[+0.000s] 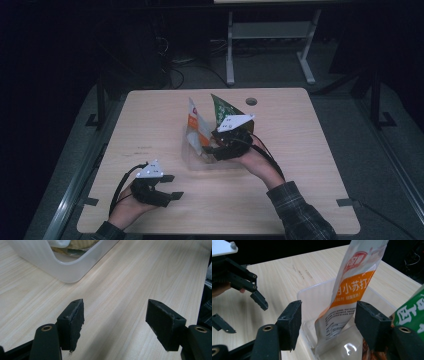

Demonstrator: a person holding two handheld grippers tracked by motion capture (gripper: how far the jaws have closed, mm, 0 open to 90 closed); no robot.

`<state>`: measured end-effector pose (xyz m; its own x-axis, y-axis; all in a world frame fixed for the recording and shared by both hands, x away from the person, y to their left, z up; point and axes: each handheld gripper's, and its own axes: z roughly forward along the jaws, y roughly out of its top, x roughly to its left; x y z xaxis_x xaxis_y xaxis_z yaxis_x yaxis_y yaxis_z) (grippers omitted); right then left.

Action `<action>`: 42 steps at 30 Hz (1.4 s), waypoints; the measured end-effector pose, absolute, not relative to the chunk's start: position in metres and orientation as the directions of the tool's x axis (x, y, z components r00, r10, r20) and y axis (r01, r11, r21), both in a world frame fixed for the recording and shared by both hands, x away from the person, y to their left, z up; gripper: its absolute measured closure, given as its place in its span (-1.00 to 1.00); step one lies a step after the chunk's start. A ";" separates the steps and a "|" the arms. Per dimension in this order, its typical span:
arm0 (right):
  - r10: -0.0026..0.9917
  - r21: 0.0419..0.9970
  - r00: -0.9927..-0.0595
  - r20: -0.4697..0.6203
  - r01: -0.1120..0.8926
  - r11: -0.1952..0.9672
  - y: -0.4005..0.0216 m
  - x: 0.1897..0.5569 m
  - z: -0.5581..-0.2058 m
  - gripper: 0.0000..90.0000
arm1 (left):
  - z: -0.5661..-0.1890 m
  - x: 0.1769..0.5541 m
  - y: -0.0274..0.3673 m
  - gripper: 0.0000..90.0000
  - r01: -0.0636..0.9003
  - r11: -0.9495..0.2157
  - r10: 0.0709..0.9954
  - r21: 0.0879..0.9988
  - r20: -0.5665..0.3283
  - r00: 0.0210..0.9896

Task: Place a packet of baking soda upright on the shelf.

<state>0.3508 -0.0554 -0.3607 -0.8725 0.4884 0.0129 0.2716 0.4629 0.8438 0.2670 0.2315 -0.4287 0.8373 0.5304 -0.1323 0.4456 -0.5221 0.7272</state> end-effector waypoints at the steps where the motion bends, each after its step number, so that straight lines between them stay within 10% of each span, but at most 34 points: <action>1: 0.492 0.844 -0.870 0.017 0.276 0.460 -0.056 0.349 -0.361 -0.16 | -0.429 0.267 0.232 -0.33 0.442 -0.527 0.527 0.726 -0.128 0.840; 42: 0.484 0.855 -0.875 0.024 0.269 0.443 -0.139 0.279 -0.398 -0.28 | -0.435 0.258 0.225 -0.36 0.371 -0.597 0.450 0.711 -0.086 0.889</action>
